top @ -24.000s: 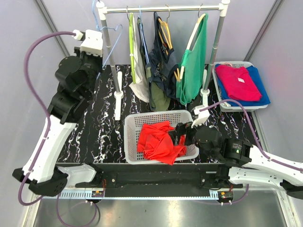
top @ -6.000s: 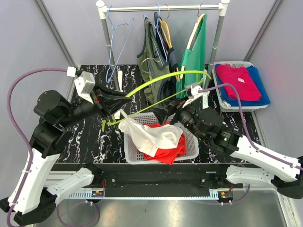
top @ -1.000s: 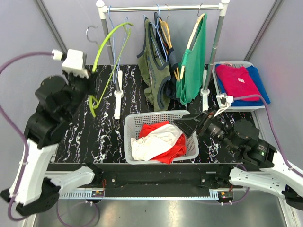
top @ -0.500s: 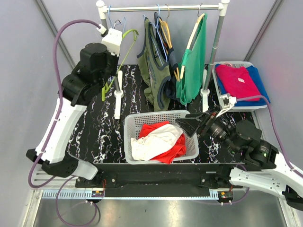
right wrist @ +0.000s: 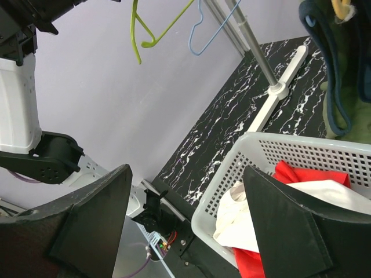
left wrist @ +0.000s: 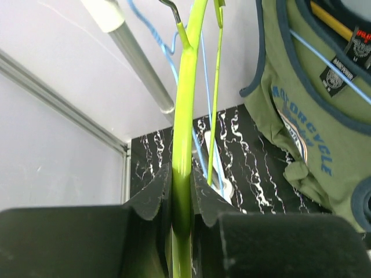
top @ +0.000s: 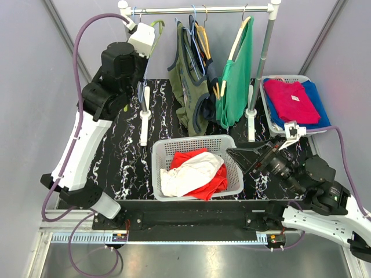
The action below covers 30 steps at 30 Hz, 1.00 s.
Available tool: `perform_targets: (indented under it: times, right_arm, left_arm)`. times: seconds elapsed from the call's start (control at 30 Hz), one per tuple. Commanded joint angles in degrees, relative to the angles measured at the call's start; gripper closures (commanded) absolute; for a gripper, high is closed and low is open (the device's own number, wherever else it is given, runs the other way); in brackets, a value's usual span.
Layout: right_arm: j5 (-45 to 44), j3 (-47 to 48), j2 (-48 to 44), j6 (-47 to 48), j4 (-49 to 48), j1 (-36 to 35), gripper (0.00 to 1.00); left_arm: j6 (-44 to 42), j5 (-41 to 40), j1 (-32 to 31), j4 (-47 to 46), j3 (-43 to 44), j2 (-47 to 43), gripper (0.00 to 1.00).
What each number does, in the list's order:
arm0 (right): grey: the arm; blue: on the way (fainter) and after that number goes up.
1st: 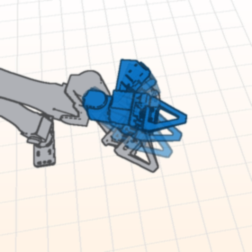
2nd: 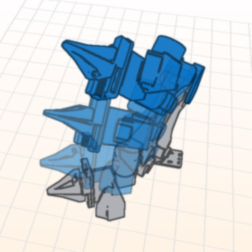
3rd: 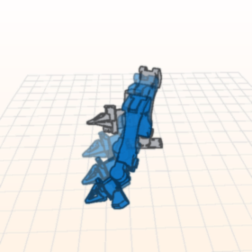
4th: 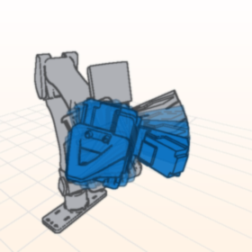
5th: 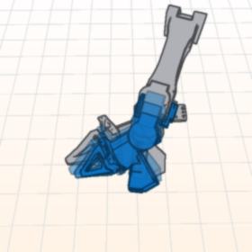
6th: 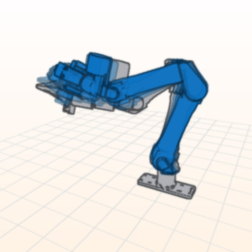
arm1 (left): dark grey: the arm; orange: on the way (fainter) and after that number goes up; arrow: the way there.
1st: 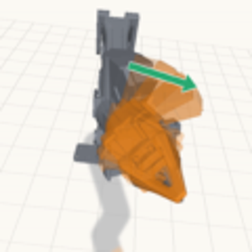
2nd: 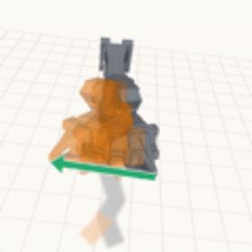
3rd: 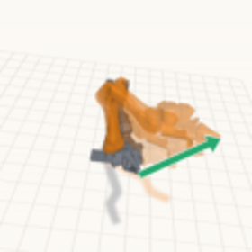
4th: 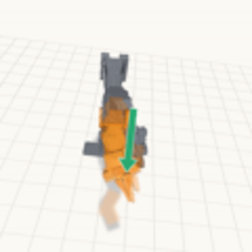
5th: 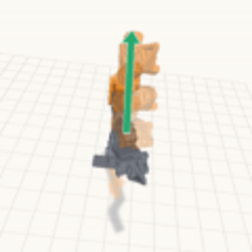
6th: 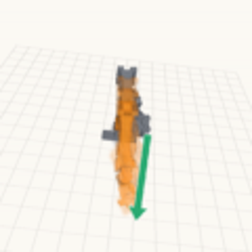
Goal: Remove the tank top from the hanger
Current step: Place the hanger at the clothesline.
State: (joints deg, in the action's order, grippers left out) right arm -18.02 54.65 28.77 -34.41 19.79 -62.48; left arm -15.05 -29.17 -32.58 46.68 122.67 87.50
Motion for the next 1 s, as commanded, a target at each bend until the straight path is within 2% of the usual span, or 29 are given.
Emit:
perform_targets:
  times: [0.0, 0.23, 0.53, 0.7, 0.97]
  right_arm:
    - [-2.5, -0.6, -1.3, 2.2, -0.3, -0.1, 0.13]
    - [-1.6, -2.8, -2.9, 2.9, -0.7, -0.1, 0.13]
    - [0.5, -5.3, -5.0, 1.3, -0.9, -0.1, 0.12]
    - [-0.3, -6.2, -6.1, 1.2, 0.1, -0.1, 0.12]
    - [-0.5, -6.5, -5.3, 1.5, -0.3, -0.1, 0.11]
  left_arm:
    - [-2.0, -0.5, -0.4, -5.2, 4.4, 2.4, 1.00]
    - [-3.5, -3.3, -1.0, -5.4, 9.9, 10.0, 1.00]
    - [-2.9, -4.7, -1.0, -6.7, 13.6, 13.5, 1.00]
    - [-1.1, -4.1, -1.1, -6.7, 14.5, 11.7, 1.00]
    - [-1.6, -2.6, -1.3, -5.6, 10.7, 6.3, 1.00]
